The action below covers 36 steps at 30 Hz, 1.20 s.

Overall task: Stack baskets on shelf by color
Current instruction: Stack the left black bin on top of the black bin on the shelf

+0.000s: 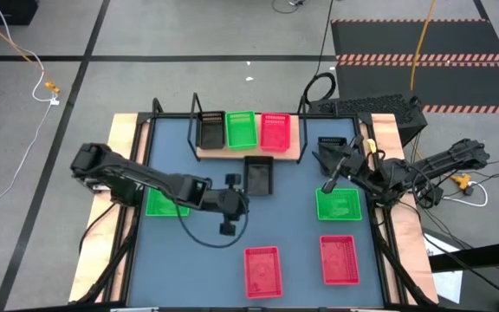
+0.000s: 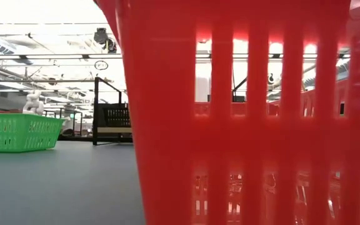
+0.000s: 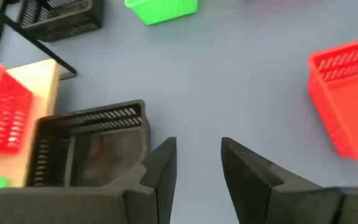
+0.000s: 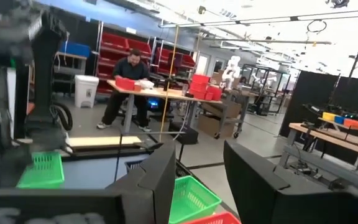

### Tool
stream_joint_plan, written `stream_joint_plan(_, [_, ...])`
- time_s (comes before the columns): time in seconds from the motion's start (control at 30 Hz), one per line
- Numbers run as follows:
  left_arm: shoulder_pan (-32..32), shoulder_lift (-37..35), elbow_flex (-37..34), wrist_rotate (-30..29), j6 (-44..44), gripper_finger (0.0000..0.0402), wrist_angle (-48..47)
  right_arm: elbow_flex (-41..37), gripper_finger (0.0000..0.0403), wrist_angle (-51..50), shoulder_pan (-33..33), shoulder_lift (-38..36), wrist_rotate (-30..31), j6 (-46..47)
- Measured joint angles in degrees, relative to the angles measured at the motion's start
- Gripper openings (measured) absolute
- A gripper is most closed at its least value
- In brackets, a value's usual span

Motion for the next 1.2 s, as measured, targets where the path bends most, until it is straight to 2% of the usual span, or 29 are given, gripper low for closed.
stream_joint_plan(0.07, [1.1, 0.8, -2.4, 0.1, 1.1, 0.0129, 5.5, 0.0, 0.013, -0.2, 0.0, 0.1, -0.1, 0.8])
stream_joint_plan(0.27, [6.7, 3.8, -6.3, -0.9, 2.2, 0.0129, 14.2, 0.0, 0.013, -0.6, 0.0, 0.3, -0.1, 1.0])
stream_joint_plan(0.4, [8.9, 7.4, -6.4, 1.6, 4.7, 0.0129, 15.6, 0.0, 0.013, -0.6, 0.0, 0.3, -0.1, 0.7])
stream_joint_plan(0.57, [10.3, 10.8, -6.3, 4.2, 3.3, 0.0129, 16.3, 0.0, 0.013, -0.6, 0.0, 0.3, -0.1, 0.6])
stream_joint_plan(0.87, [11.0, 15.0, -6.3, 4.7, 3.1, 0.0127, 15.5, 0.0, 0.013, -0.4, 0.0, 0.3, -0.1, 0.6])
stream_joint_plan(0.97, [11.0, 14.9, -6.2, 4.7, 3.2, 0.0102, 15.5, 0.0, 0.013, -0.4, 0.0, 0.3, -0.1, 0.5])
stream_joint_plan(1.13, [10.9, 14.4, -6.2, 10.1, 2.7, 0.0015, 15.8, 0.0, 0.013, 0.1, 0.0, 0.3, -0.1, -0.2])
stream_joint_plan(1.2, [10.9, 14.4, -6.2, 13.1, 2.3, 0.0012, 15.8, 0.0, 0.013, 0.1, 0.0, 0.3, 0.0, -0.3])
